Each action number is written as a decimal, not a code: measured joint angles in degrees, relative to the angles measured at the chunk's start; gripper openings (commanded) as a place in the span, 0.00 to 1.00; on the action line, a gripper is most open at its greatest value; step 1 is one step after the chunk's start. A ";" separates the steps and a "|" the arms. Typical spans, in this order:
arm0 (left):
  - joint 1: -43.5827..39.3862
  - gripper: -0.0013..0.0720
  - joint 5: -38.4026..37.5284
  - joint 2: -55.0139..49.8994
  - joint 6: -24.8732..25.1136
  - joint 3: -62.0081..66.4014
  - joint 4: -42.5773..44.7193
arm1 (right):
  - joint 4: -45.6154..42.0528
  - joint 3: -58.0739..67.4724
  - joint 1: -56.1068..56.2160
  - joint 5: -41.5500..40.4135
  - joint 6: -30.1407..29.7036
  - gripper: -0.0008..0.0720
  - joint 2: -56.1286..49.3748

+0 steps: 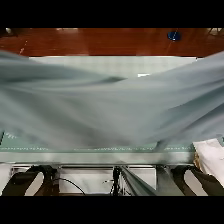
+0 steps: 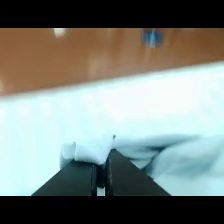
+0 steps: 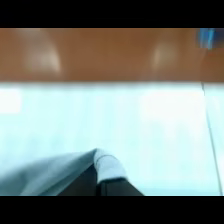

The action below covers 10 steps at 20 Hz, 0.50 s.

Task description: Fold the shirts.

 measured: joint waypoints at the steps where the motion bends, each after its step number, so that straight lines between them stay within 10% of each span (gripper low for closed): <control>1: 0.00 0.06 -1.33 0.15 -0.46 -3.39 0.04 | 0.22 -1.75 0.04 1.62 0.00 0.05 -1.20; 10: 0.00 0.06 15.54 -8.72 1.75 -33.07 2.03 | -9.94 -24.24 10.62 -6.25 -1.97 0.05 -16.81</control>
